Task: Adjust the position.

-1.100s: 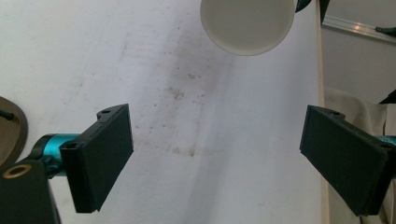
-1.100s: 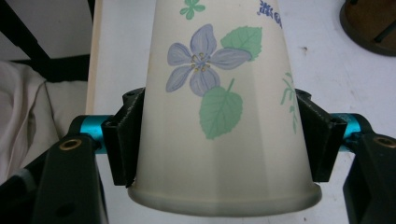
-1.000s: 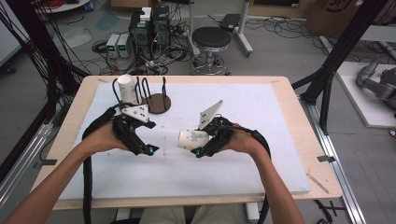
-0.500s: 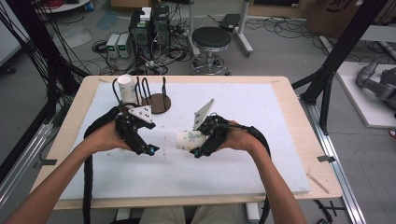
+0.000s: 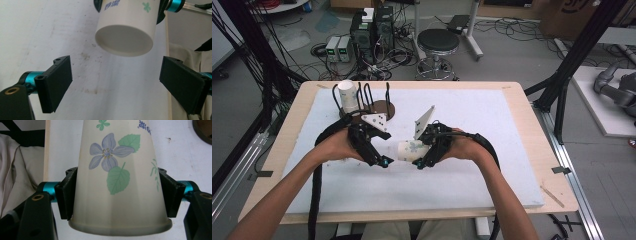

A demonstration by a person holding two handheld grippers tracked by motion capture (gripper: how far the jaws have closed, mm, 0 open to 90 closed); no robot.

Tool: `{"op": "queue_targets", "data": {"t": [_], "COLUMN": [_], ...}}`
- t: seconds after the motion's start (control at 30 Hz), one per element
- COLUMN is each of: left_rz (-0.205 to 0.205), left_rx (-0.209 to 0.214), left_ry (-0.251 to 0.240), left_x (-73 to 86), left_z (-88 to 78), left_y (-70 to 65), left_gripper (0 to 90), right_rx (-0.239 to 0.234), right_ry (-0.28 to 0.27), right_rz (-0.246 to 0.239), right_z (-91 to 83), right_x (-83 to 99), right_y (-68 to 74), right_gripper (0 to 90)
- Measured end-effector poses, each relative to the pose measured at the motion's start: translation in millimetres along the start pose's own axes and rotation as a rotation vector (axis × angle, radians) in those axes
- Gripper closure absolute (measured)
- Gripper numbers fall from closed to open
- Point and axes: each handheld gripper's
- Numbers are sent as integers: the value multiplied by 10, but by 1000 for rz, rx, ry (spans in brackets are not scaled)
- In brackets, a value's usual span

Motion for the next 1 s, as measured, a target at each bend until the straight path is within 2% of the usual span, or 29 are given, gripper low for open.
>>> {"op": "queue_targets", "data": {"t": [0.37,0.67,0.8,1.0], "left_rz": [20,25,27,37], "left_rx": [45,50,50,71], "left_ry": [-8,-1,0,-1], "left_x": [-134,-160,-169,-184], "left_z": [193,241,251,265], "left_y": [-28,-30,-32,-41], "left_gripper": [111,122,184,210], "right_rx": [-6,-6,-5,-11], "right_ry": [-4,-6,-7,-1], "right_rz": [-5,-5,-5,-10], "right_z": [3,-10,-7,3], "right_x": [-5,5,5,-5], "right_y": [-1,-1,-1,-1], "right_gripper": [286,287,288,288]}}
Point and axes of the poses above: each handheld gripper's, and its own axes: z roughly forward along the jaws, x roughly out of its underside, y roughly to its left, and after that the axes turned 8 degrees about -z, right-handed
